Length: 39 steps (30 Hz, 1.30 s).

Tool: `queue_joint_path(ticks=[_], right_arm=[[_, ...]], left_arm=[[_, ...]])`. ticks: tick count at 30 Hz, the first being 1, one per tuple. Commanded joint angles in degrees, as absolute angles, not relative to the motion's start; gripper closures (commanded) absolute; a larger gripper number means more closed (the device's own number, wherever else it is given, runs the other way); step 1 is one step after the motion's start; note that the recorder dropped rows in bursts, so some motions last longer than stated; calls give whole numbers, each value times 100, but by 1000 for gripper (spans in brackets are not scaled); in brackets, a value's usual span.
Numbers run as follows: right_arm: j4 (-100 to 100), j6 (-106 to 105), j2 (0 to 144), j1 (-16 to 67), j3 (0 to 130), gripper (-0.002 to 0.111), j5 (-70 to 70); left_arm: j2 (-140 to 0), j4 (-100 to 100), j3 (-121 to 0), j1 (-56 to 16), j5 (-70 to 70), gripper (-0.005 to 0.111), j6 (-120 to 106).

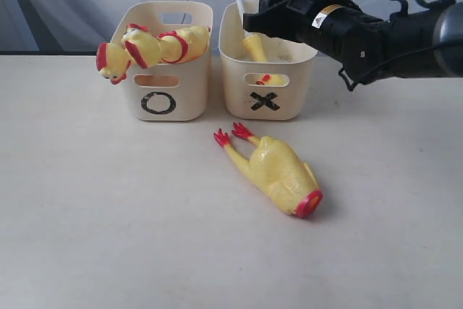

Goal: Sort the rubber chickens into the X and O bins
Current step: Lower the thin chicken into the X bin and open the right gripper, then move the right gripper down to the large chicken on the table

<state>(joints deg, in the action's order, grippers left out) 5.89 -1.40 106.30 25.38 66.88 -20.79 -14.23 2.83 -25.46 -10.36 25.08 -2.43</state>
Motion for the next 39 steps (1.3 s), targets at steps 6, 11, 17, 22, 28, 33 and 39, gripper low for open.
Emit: queue_joint_path(ticks=[6,11,17,22,28,33,39], right_arm=[[241,-154,9717,2708,6718,61,164],[268,-193,9387,2802,6718,61,1414],[281,-260,9352,2874,6718,61,2941],[326,-335,9352,2934,6718,61,3857],[549,-335,9352,3092,6718,61,4552],[556,-335,9416,3208,6718,61,4725],[520,-335,9775,3207,6718,61,4903]], left_arm=[[-1402,292,-2514,-1037,2472,107,-213],[-1402,292,-2514,-1037,2472,107,-213],[-1402,292,-2514,-1037,2472,107,-213],[-1402,292,-2514,-1037,2472,107,-213],[-1402,292,-2514,-1037,2472,107,-213],[-1402,292,-2514,-1037,2472,107,-213],[-1402,292,-2514,-1037,2472,107,-213]])
